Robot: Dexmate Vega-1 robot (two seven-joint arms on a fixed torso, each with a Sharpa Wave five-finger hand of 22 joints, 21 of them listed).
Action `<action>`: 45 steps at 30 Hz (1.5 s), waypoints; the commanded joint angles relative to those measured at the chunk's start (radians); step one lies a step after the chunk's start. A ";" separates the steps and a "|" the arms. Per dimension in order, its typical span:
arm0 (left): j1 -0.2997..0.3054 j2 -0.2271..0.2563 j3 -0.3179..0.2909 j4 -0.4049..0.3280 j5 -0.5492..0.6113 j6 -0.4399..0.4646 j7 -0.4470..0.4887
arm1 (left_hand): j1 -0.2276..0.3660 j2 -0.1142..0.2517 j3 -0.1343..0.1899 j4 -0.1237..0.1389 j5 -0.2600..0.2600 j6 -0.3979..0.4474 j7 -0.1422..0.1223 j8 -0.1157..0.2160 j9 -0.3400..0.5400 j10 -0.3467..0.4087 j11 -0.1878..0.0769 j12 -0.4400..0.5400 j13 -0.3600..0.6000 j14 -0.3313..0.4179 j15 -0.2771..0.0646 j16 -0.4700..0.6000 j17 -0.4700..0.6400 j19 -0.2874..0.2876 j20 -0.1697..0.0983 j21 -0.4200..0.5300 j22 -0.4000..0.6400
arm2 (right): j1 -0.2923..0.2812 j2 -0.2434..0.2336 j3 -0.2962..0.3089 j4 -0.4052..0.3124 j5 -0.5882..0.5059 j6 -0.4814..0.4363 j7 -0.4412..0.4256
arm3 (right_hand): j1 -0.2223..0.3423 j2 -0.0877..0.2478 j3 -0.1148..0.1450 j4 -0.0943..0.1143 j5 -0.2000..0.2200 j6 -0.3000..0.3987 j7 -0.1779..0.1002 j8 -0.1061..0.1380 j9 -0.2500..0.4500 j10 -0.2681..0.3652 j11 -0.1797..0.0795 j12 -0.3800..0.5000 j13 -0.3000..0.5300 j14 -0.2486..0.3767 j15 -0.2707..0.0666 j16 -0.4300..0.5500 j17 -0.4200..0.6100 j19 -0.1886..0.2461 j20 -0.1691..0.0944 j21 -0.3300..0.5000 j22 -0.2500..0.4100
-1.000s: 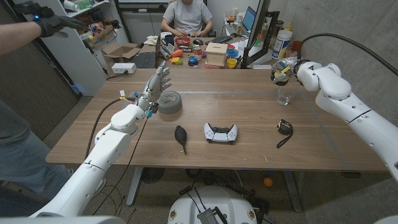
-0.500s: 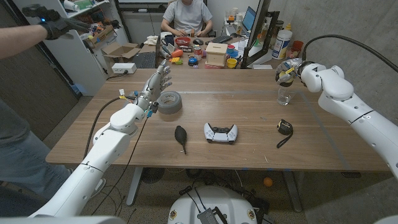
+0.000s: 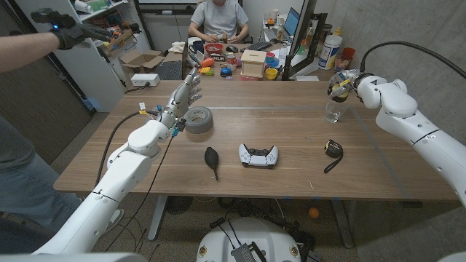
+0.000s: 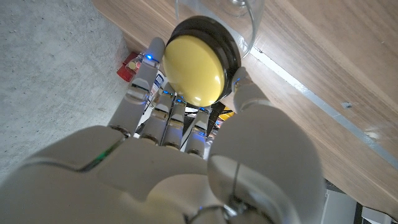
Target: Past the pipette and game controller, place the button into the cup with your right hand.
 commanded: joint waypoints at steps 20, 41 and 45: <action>-0.010 0.001 0.025 -0.022 0.021 0.031 0.011 | 0.015 0.007 -0.010 0.002 0.005 0.003 0.000 0.003 0.005 0.000 -0.001 0.001 0.003 0.006 0.006 0.002 0.002 0.001 -0.002 -0.003 0.002 | 0.004 -0.001 -0.033 0.097 0.067 -0.010 -0.065 | 0.065 0.081 0.023 0.015 0.009 0.031 0.000 0.008 0.013 0.010 -0.001 -0.006 0.003 0.007 -0.006 -0.005 0.003 -0.006 -0.007 -0.014 0.002; -0.022 -0.010 0.036 0.009 0.017 0.022 -0.003 | 0.018 0.009 -0.014 0.002 0.006 0.010 0.000 0.005 0.005 0.000 0.000 0.000 0.003 0.007 0.006 0.002 0.002 0.002 -0.003 -0.004 0.002 | 0.011 -0.010 -0.042 0.035 0.064 -0.037 -0.019 | -0.062 0.043 -0.029 0.062 0.021 -0.116 -0.005 -0.082 -0.005 -0.114 0.032 -0.063 0.009 -0.047 0.085 -0.025 0.003 -0.051 0.076 -0.057 0.005; -0.025 -0.012 0.036 0.013 0.015 0.020 -0.004 | 0.018 0.010 -0.014 0.002 0.006 0.010 0.000 0.005 0.005 0.000 0.001 0.000 0.003 0.008 0.007 0.002 0.002 0.002 -0.003 -0.004 0.002 | 0.009 -0.009 -0.036 0.022 0.069 -0.047 -0.009 | -0.103 0.021 -0.046 0.070 0.020 -0.158 -0.008 -0.108 -0.012 -0.130 0.040 -0.071 0.008 -0.053 0.132 -0.025 0.001 -0.057 0.098 -0.067 0.005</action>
